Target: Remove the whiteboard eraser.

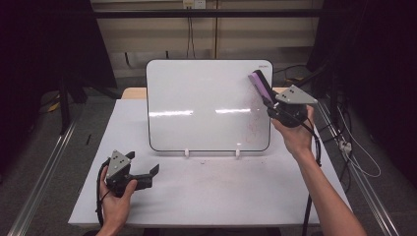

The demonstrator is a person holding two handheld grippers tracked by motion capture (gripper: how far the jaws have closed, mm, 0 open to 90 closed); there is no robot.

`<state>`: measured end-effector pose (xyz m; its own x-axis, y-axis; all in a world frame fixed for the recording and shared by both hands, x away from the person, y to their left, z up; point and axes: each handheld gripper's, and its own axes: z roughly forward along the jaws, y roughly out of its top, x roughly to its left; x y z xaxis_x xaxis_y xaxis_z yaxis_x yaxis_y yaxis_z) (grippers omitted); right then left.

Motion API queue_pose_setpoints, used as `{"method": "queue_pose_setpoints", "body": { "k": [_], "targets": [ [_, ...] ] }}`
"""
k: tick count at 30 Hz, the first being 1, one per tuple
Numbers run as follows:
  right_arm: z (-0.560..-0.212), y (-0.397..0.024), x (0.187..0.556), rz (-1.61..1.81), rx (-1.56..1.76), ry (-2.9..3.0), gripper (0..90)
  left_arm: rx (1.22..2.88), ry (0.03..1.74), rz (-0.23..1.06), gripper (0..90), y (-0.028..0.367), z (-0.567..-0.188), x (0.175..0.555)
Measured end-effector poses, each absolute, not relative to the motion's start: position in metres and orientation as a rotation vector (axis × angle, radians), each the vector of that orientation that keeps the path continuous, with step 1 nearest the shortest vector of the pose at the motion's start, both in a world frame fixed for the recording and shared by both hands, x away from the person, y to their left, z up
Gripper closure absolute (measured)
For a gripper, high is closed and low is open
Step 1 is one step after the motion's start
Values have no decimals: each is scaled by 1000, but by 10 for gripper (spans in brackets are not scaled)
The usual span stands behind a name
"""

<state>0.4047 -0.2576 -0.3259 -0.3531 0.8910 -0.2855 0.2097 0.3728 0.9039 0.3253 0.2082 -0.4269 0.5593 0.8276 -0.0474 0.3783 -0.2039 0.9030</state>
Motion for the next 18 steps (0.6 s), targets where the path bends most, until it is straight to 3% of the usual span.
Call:
{"method": "queue_pose_setpoints", "body": {
  "k": [13,18],
  "targets": [
    [-342,-253,391,1114,996,1792,662,1755,1027,620,47,203,-415,342],
    [-344,-249,385,1143,988,1800,663,1771,992,576,42,192,-412,348]
  ]
}}
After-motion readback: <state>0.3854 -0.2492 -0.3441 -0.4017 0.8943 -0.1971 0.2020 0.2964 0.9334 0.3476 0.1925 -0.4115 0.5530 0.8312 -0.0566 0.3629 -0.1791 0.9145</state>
